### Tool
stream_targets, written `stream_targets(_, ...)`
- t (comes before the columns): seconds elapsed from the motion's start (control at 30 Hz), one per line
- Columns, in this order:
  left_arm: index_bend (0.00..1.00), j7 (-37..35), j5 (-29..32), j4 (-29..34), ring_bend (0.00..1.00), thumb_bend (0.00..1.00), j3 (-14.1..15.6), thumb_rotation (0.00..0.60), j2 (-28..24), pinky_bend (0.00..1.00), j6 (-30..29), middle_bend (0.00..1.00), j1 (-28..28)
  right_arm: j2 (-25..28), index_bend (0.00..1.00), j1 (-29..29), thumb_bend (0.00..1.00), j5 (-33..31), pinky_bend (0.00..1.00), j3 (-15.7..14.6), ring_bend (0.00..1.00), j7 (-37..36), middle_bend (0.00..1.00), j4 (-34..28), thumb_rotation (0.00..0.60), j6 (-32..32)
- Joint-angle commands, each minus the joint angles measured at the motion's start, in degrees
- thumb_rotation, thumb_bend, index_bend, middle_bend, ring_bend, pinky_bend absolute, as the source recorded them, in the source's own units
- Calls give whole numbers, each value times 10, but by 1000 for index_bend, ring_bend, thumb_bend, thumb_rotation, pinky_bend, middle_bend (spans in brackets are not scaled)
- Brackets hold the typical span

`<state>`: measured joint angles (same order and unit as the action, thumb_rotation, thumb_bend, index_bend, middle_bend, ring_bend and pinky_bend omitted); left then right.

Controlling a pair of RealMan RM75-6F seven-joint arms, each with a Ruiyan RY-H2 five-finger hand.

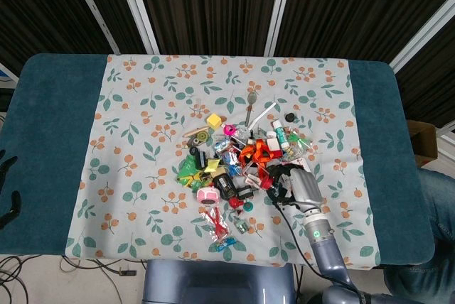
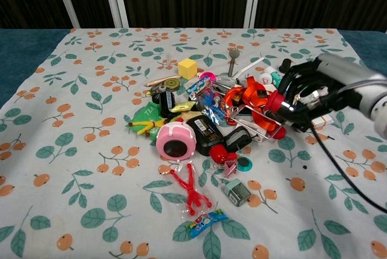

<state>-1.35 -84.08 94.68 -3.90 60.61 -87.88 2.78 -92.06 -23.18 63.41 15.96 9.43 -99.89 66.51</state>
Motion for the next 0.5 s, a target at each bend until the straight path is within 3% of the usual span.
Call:
stream_targets(0.03,103,0,-1,0,32,583,0,600,0,73,0,0,0,91,576,7,388,-39,244,62,310,-83,624,-78,600,-39)
stream_targets(0.27,103,1,-2,0,32,583,0,600,1,74,-1,0,0,183,576,20,388,-62,244,119,310,-215,623,-120,600,-94)
stream_targets(0.5,103,1,-3,-1,32,583,1,600,2,74,-2,0,-1,240,576,39,387,-59,244,162,310,-351,622,-125,600,-130)
